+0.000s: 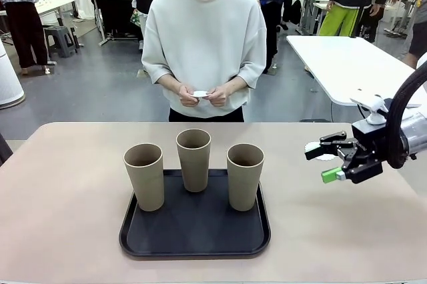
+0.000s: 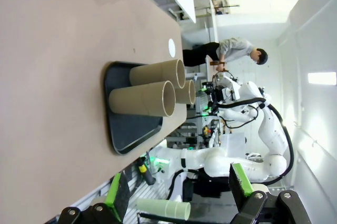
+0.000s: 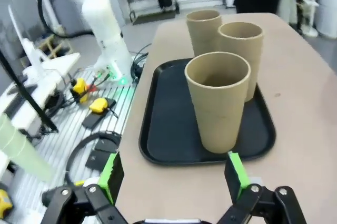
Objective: Place coasters on the table and set cups on them.
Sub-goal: Pick up one Reusable plastic cup and place it on a coaster set by the human.
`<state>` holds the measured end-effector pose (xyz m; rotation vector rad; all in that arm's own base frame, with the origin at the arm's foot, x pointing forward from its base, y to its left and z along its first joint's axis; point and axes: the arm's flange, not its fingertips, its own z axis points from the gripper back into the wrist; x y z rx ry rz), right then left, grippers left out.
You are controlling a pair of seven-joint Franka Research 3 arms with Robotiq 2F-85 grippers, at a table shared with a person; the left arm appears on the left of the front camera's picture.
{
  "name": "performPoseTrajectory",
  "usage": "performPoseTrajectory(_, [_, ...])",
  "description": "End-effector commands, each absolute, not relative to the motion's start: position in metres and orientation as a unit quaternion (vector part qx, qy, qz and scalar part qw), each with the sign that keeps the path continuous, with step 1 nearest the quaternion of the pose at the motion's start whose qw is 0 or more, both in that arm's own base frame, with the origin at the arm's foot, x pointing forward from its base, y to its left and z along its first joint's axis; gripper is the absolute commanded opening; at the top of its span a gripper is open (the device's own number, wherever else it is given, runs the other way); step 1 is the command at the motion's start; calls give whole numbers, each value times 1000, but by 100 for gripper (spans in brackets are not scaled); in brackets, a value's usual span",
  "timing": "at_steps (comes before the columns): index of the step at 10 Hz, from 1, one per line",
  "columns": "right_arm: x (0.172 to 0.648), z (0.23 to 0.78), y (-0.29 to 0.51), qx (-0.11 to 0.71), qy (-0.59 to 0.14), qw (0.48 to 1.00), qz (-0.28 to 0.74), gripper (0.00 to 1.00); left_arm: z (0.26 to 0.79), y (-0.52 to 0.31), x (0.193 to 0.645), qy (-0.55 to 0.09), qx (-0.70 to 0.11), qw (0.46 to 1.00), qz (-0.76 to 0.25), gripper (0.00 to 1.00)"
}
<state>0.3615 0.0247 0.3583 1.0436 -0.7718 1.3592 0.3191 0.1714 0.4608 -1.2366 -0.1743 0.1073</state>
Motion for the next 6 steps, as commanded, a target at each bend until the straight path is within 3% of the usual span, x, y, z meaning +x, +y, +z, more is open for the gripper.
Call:
performPoseTrajectory(1, [359, 325, 33, 426, -392, 541, 610, 100, 463, 172, 318, -85, -583, 806, 48, 100])
performPoseTrajectory(4, [362, 308, 37, 376, -482, 545, 574, 100, 463, 172, 318, -85, -583, 806, 48, 100])
performPoseTrajectory(6, [367, 297, 46, 376, -486, 559, 557, 100, 463, 172, 318, -85, -583, 806, 48, 100])
